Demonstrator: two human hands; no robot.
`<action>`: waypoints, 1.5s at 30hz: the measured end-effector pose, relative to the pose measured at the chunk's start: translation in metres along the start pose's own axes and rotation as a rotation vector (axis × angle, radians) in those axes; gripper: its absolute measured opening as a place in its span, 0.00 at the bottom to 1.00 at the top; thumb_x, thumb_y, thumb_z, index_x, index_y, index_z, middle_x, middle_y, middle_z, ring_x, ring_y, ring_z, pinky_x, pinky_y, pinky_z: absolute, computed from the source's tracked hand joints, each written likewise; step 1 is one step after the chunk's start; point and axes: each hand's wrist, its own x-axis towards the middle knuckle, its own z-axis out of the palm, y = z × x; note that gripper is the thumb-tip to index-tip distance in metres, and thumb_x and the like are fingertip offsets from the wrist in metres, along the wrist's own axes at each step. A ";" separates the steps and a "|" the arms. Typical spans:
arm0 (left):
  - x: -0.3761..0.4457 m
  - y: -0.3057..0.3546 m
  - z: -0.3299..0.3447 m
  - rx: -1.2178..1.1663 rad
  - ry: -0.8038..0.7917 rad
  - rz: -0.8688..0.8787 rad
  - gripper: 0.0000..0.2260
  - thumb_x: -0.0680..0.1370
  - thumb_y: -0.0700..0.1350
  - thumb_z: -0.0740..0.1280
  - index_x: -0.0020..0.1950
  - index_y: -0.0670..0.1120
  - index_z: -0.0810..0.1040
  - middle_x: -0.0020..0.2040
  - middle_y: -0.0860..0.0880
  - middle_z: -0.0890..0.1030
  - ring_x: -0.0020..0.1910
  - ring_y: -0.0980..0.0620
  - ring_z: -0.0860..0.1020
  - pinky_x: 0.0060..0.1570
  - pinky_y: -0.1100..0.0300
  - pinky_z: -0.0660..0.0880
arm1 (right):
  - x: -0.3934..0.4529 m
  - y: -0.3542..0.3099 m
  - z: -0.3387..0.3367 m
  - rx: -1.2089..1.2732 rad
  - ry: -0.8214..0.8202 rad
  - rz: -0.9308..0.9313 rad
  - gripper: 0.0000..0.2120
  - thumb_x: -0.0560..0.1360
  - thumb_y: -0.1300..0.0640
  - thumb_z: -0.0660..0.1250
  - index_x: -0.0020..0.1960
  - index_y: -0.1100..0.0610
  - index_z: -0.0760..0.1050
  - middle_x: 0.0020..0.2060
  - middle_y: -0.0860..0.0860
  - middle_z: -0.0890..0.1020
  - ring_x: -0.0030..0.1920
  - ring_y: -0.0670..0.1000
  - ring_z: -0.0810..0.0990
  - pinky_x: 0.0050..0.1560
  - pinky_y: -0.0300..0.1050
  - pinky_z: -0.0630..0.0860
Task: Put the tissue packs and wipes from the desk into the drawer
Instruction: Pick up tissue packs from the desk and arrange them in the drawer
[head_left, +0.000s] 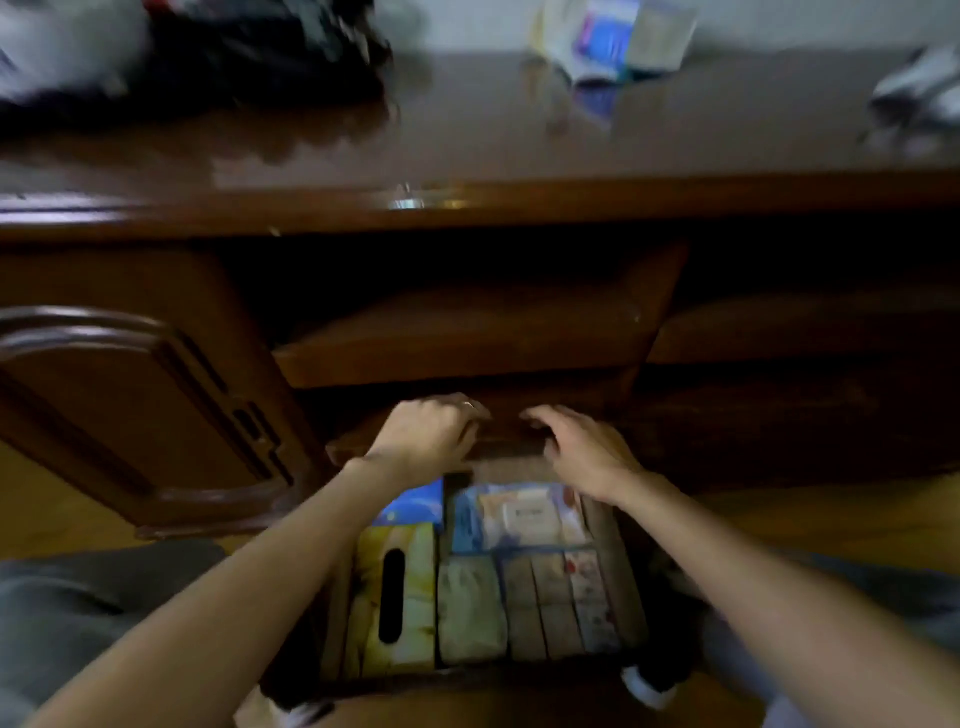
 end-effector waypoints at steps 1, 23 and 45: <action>-0.003 0.001 -0.032 0.018 0.106 0.022 0.13 0.81 0.52 0.60 0.63 0.57 0.79 0.61 0.57 0.81 0.59 0.53 0.80 0.50 0.57 0.76 | -0.004 -0.015 -0.029 -0.011 0.129 -0.080 0.19 0.79 0.58 0.62 0.66 0.42 0.75 0.62 0.41 0.80 0.59 0.46 0.80 0.55 0.47 0.79; 0.191 -0.023 -0.226 -0.119 0.444 -0.102 0.14 0.79 0.51 0.62 0.63 0.54 0.78 0.60 0.50 0.78 0.56 0.49 0.78 0.47 0.54 0.75 | 0.106 -0.056 -0.277 -0.229 0.579 -0.063 0.12 0.82 0.43 0.59 0.52 0.45 0.79 0.39 0.43 0.82 0.39 0.45 0.81 0.39 0.45 0.78; 0.432 -0.010 -0.187 0.061 0.363 -0.048 0.27 0.76 0.68 0.56 0.62 0.50 0.79 0.55 0.46 0.79 0.55 0.46 0.76 0.61 0.50 0.69 | 0.368 0.073 -0.351 -0.012 0.547 0.426 0.34 0.72 0.31 0.66 0.73 0.44 0.62 0.66 0.60 0.68 0.65 0.63 0.70 0.59 0.55 0.72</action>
